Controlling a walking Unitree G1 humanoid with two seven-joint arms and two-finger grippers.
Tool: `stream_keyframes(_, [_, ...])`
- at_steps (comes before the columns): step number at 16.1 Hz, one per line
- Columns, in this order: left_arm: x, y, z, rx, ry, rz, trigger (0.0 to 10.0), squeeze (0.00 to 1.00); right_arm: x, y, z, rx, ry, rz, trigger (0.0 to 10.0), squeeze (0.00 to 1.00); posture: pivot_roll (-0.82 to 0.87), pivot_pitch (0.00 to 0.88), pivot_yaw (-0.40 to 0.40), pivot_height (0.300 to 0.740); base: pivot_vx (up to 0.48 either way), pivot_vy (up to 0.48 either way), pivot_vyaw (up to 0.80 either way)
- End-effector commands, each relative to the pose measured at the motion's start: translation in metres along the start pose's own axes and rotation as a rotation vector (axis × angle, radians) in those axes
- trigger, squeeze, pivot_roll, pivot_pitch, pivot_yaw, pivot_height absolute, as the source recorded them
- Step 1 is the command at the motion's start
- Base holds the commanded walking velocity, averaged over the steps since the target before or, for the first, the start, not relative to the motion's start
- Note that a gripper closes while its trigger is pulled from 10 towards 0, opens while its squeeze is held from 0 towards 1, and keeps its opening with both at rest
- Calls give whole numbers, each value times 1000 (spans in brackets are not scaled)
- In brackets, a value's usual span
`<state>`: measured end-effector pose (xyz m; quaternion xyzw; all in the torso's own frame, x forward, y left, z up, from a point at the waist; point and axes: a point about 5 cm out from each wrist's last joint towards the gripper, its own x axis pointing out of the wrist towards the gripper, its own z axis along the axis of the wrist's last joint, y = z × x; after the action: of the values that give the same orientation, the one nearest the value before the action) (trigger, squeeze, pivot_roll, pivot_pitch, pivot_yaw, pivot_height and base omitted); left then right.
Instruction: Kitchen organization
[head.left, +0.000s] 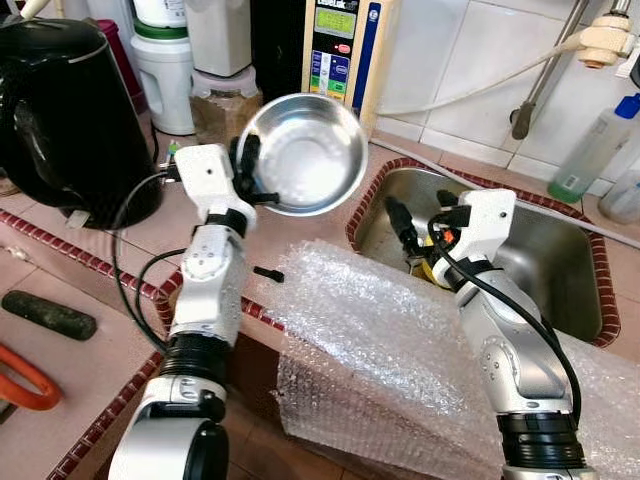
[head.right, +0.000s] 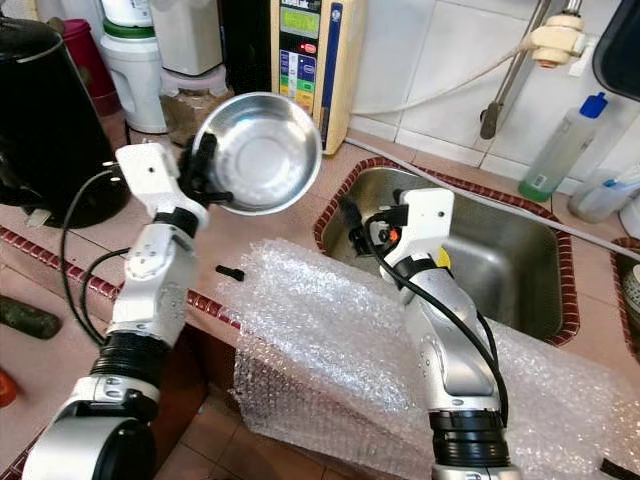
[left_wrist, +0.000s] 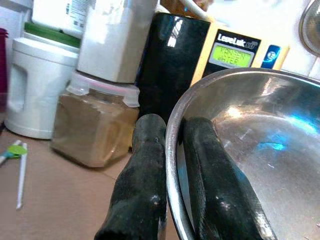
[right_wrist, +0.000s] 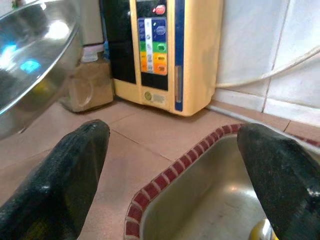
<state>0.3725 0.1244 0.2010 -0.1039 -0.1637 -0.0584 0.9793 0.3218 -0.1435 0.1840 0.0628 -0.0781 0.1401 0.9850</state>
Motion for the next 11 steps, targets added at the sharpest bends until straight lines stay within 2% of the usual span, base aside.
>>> stream_keyframes(1, [-1,-8,-5,12,20,-38,0,0,-3,-7,8,12,-46,-33,10000,0,4,7,-54,740,0,0,0])
stream_keyframes(3, [-5,-18,-10,28,35,-95,0,0,0,-2,18,109,-103,-4,10000,0,7,6,-53,740,0,0,0])
stream_keyframes(4, [-8,-25,-13,34,46,-127,0,0,2,7,28,164,-158,55,10000,0,8,5,-53,740,0,0,0])
stream_keyframes(8, [-11,-40,-11,4,20,-197,0,0,6,17,29,203,-164,106,10000,0,6,4,-55,740,0,0,0])
stream_keyframes(11, [-14,-48,-6,-17,-15,-234,0,0,12,23,19,198,-108,96,10000,0,9,7,-55,740,0,0,0])
